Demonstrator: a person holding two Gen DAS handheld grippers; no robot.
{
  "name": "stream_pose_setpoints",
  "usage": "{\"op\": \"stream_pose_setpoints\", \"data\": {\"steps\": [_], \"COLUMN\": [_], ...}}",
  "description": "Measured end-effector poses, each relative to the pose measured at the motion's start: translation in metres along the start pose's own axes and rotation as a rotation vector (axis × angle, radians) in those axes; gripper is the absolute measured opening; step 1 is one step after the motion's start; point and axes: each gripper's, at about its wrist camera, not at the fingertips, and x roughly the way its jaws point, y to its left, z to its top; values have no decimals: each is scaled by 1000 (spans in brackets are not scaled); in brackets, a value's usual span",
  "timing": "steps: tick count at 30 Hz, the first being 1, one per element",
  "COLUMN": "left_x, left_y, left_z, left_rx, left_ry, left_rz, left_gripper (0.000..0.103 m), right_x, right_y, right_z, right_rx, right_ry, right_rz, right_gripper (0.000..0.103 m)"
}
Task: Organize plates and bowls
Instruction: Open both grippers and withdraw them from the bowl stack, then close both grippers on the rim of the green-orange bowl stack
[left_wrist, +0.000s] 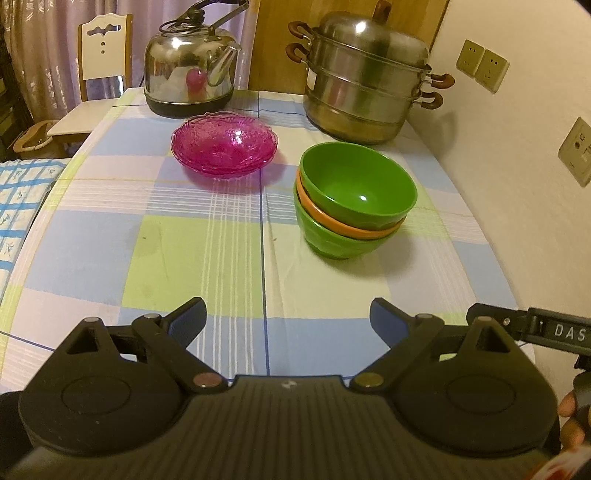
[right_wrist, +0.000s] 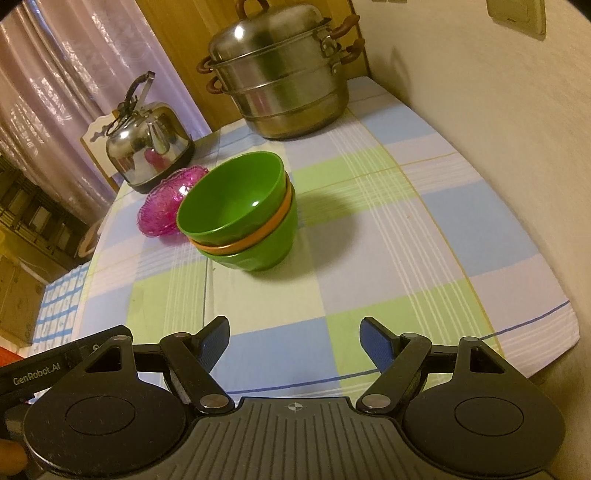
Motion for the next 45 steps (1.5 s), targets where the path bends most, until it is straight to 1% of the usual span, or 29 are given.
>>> {"op": "stream_pose_setpoints", "data": {"steps": [5,11,17,24,25,26,28,31,34,36,39,41,45], "left_x": [7,17,34,75,82,88,101,122,140,150,164,172,185], "left_y": [5,10,12,16,16,16,14,14,14,12,9,8,7], "left_z": [4,18,48,90,96,102,111,124,134,138,140,141,141], "left_rx": [-18,-24,-33,-67,-70,-69,-59,-66,-77,-70,-50,-43,-34], "left_ry": [35,45,34,51,56,62,78,108,139,152,178,197,225], "left_rz": [-44,-67,-88,-120,-126,-130,-131,-134,-160,-165,-157,-161,-174], "left_gripper": [94,94,94,94,92,87,80,80,79,78,72,63,54], "right_x": [4,11,24,59,65,71,83,103,121,131,146,154,165], "right_y": [-1,-1,1,6,7,7,7,8,6,4,0,-3,-4], "right_z": [3,16,43,85,92,98,108,122,132,136,139,139,142], "right_rx": [4,7,10,15,19,25,36,37,43,44,58,76,74], "right_ry": [6,3,-14,13,15,17,25,47,72,95,133,151,170], "right_rz": [3,3,33,67,75,81,88,67,54,51,47,48,43], "right_gripper": [77,77,77,77,77,77,77,77,77,70,66,63,56]}}
